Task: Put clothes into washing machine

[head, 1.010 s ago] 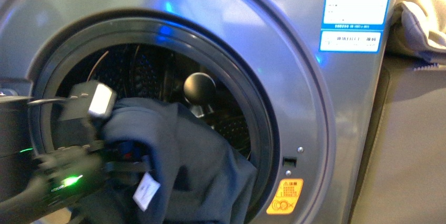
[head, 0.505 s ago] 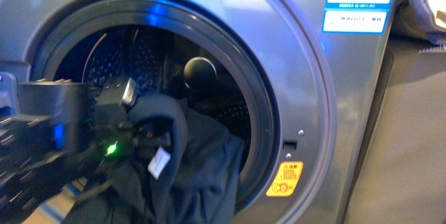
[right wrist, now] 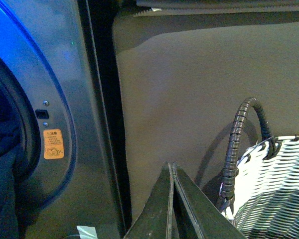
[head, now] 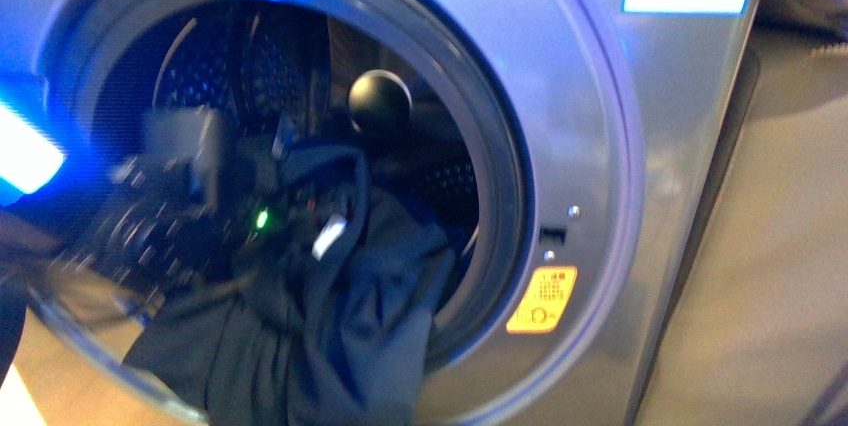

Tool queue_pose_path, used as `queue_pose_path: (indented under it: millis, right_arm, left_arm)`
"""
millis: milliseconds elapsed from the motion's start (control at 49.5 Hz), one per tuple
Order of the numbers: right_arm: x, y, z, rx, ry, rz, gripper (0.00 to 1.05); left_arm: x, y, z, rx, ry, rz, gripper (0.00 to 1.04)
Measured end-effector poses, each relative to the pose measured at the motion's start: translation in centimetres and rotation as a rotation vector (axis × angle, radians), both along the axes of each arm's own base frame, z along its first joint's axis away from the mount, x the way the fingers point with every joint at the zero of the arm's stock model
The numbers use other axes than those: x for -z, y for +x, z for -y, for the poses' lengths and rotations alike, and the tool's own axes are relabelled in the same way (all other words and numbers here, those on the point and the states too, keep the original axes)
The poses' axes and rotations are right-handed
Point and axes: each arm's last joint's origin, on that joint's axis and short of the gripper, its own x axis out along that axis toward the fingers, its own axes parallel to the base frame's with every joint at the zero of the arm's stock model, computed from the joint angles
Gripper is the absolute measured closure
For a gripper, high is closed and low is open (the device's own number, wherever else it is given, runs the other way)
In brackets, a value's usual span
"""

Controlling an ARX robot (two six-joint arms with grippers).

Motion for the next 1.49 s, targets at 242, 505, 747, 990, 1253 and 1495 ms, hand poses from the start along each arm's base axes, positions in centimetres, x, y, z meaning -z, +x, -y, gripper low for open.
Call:
queue_pose_path:
  millis: [242,505,747,990,1253,1495]
  right_arm:
    - [0.0,0.0,0.0,0.0,0.0,0.0,1.02]
    - [0.0,0.0,0.0,0.0,0.0,0.0,1.02]
    - [0.0,0.0,0.0,0.0,0.0,0.0,1.02]
    - [0.0,0.0,0.0,0.0,0.0,0.0,1.02]
    - [0.0,0.0,0.0,0.0,0.0,0.0,1.02]
    - [0.0,0.0,0.0,0.0,0.0,0.0,1.02]
  left_arm:
    - [-0.1,2.9,-0.2,-0.038,0.006,-0.017,0.92]
    - [-0.3,5.4,0.2,-0.04,0.0,-0.007,0.92]
    - [0.5,7.4,1.2,-0.044,0.004,-0.006,0.92]
    - [0.9,8.6,1.6,-0.066,0.004,0.003,0.92]
    - [1.5,10.4,1.7,-0.096,0.003,-0.003,0.92]
    - [1.6,12.2,1.7,-0.152,0.055,-0.009,0.92]
